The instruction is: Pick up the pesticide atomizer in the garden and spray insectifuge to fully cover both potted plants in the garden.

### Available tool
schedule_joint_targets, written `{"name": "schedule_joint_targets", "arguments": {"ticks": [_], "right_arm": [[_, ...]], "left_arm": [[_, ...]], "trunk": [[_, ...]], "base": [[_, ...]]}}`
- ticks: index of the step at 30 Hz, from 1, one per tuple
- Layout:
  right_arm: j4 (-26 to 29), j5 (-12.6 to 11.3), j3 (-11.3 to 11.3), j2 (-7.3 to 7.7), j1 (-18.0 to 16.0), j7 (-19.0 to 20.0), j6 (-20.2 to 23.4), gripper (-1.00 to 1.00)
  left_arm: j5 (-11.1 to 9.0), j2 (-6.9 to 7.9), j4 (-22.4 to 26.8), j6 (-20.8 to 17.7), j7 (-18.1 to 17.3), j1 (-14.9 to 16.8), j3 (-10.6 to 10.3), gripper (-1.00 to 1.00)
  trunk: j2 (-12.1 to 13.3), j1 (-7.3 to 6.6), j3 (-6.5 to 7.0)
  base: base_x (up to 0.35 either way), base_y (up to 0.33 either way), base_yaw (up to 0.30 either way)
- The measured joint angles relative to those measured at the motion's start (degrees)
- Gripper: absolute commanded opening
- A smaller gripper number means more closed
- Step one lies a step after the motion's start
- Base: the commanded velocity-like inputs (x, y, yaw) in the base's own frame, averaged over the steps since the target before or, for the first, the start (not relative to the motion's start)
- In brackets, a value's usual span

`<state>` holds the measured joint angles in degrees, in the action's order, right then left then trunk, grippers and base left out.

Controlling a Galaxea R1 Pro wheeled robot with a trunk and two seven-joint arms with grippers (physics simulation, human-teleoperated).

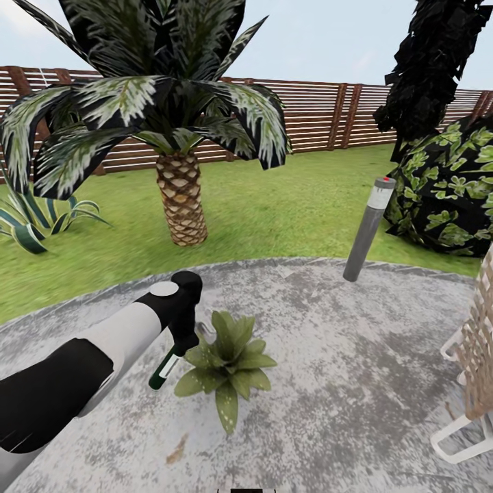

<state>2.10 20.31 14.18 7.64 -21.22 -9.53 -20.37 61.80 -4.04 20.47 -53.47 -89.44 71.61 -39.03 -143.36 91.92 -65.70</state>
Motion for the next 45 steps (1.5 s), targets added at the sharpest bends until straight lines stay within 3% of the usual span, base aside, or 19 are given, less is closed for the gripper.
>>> {"name": "schedule_joint_targets", "arguments": {"ticks": [16, 21, 24, 45], "right_arm": [[0.1, -0.2, 0.0, 0.01, 0.0, 0.0, 0.1, 1.00], [0.0, -0.1, 0.0, 0.00, 0.0, 0.0, 0.1, 1.00], [0.0, -0.1, -0.1, -0.02, 0.0, 0.0, 0.1, 1.00], [0.0, -0.1, -0.1, -0.07, 0.0, 0.0, 0.1, 1.00]], "left_arm": [[0.1, 0.36, 0.4, 0.1, 0.0, 0.0, 0.0, -1.00], [3.8, 0.20, 0.3, 0.0, 0.0, -0.1, 0.1, -1.00], [4.3, 0.20, 0.3, 0.0, 0.0, -0.3, 0.3, -1.00], [3.8, -0.16, 0.8, 0.3, 0.0, 1.6, 0.7, -1.00]], "trunk": [[0.0, 0.02, 0.00], [0.0, 0.02, 0.00], [0.0, 0.01, 0.00], [0.0, 0.00, 0.00]], "base": [[0.111, 0.079, -0.060], [0.006, 0.001, -0.086], [0.133, 0.113, -0.007], [0.115, 0.095, -0.004]]}}
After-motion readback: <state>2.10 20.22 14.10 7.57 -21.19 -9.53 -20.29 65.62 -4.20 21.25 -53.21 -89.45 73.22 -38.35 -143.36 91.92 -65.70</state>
